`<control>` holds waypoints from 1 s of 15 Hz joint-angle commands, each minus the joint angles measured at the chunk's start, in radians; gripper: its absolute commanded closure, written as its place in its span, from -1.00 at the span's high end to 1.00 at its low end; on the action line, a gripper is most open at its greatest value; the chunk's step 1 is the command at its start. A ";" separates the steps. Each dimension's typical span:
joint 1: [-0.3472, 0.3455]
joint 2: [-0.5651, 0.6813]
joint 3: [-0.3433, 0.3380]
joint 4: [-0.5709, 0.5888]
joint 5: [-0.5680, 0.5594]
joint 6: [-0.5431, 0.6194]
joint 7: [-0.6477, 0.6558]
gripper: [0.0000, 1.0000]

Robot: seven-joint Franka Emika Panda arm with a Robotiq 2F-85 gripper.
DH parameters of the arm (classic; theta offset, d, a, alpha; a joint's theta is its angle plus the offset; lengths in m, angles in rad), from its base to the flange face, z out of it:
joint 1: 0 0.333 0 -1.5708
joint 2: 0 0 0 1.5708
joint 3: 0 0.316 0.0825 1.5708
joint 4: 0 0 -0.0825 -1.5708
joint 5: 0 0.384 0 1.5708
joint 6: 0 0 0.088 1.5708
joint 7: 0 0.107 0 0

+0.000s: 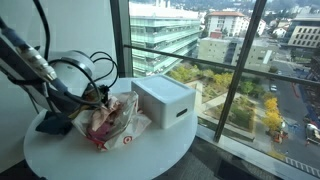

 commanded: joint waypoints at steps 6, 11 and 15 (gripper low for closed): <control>-0.032 0.224 -0.016 0.221 -0.175 0.079 0.121 -0.93; -0.065 0.349 -0.011 0.280 -0.131 0.121 0.082 -0.93; -0.058 0.307 -0.005 0.247 -0.146 0.090 0.110 0.09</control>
